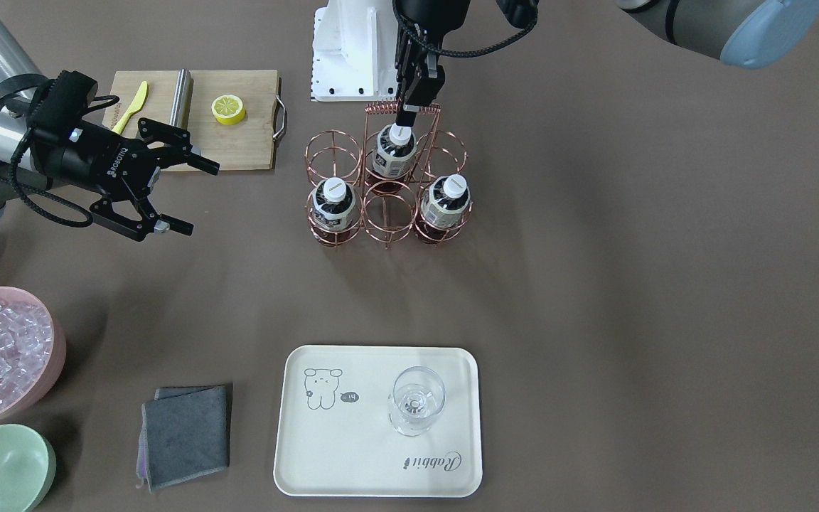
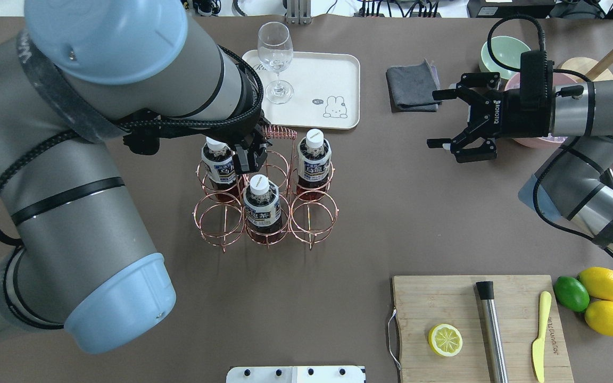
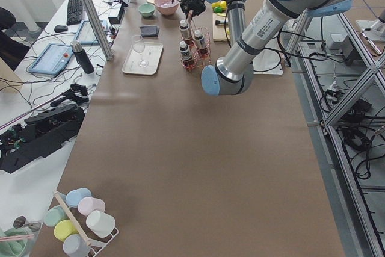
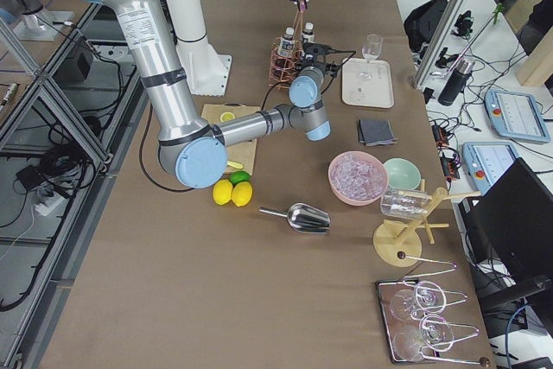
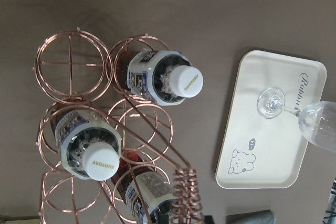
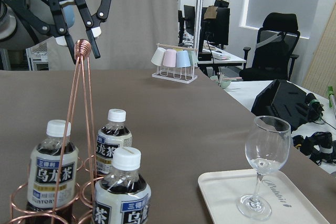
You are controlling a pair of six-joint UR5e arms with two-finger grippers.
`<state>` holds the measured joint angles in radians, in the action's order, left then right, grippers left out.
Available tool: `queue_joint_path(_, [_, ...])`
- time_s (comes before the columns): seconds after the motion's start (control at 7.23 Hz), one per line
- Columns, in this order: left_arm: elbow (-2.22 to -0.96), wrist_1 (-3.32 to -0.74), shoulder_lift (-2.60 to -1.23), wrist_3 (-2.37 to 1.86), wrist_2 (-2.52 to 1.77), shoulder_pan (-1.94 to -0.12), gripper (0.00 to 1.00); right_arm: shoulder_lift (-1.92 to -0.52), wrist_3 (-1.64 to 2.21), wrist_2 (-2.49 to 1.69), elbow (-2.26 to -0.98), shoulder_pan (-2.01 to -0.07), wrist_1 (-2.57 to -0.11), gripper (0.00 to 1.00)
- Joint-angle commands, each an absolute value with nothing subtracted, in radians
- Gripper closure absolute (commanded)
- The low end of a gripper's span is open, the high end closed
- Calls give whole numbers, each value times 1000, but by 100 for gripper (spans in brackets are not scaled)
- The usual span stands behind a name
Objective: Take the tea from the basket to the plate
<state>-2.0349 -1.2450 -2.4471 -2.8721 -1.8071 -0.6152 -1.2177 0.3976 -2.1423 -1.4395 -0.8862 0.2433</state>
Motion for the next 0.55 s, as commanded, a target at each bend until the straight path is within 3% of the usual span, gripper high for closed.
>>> queue_joint_path(0.0, [-2019, -1258, -2445, -2869, -1787, -592, 100, -1215, 408, -2126, -1439, -871, 265, 0])
queue_joint_path(0.41, [-2017, -1268, -2434, -2862, -1781, -588, 100, -1212, 403, -2125, -1440, -870, 267, 0])
